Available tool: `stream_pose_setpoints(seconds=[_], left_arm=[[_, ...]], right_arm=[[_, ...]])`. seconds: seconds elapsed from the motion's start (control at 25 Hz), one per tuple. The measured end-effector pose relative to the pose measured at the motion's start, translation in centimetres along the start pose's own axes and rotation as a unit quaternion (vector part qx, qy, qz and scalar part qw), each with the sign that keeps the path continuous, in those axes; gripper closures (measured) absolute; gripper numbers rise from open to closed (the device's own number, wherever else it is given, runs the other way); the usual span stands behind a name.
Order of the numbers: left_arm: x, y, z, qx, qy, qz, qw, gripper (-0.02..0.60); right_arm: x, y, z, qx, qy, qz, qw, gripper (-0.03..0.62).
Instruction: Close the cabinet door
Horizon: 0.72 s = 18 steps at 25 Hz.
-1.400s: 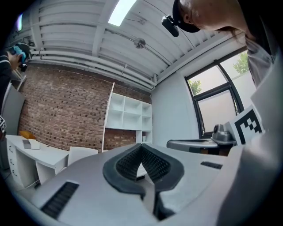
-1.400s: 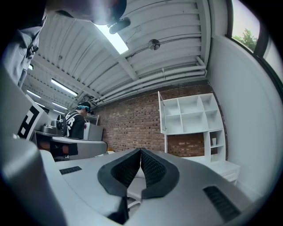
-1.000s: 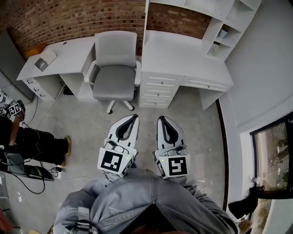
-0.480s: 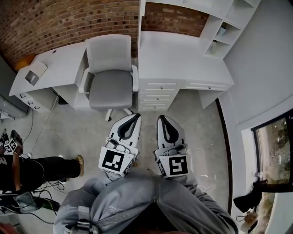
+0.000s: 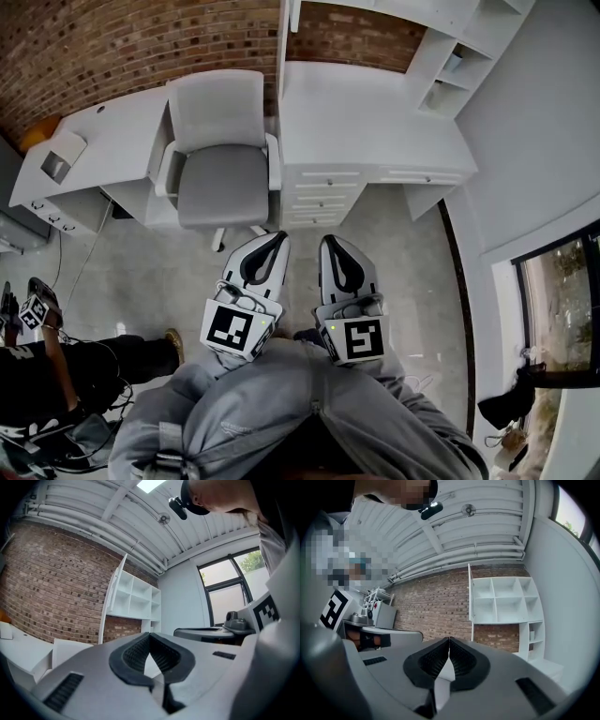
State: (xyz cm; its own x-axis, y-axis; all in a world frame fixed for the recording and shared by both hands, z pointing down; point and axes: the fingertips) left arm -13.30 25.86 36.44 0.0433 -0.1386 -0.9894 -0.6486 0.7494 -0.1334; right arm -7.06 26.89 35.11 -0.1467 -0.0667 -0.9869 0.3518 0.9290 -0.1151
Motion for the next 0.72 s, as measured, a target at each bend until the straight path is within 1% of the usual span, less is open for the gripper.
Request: stream_pose_setpoints(seconds=[0.2,0.36,0.52,0.72], left_arm=[[-0.5,-0.9,-0.4,-0.001,0.006,-0.004,1.0000,0.575],[-0.8,-2.3,-0.7,-0.003,0.004,-0.009,0.9999,0.575],[-0.2,-4.2,-2.2,0.014,-0.007,-0.006,0.9999,0.575],[0.6,-7.4,-4.9,0.035,-0.008,-0.003,0.9993,0.575]], right_arm=[[-1.1,-0.8,0.4,0.003,-0.014,-0.010,1.000,0.568],[-1.5,-2.1,1.5,0.003,-0.014,-0.006,1.000,0.568],[-1.2,-4.4,2.6,0.014,-0.011,0.005,1.000,0.568],[-0.8,-8.5,4.9,0.014,-0.002,0.004,1.000,0.568]])
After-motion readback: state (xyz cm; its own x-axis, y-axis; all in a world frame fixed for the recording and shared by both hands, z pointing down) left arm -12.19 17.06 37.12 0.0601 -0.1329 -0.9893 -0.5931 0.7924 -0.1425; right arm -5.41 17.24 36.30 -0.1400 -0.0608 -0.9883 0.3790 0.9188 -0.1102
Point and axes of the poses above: the fingertips, and each gripper's own axes: y backward along the fingers, z to its right, x out of its top, and after that the axes turned 12 degrees about -z, right-handed
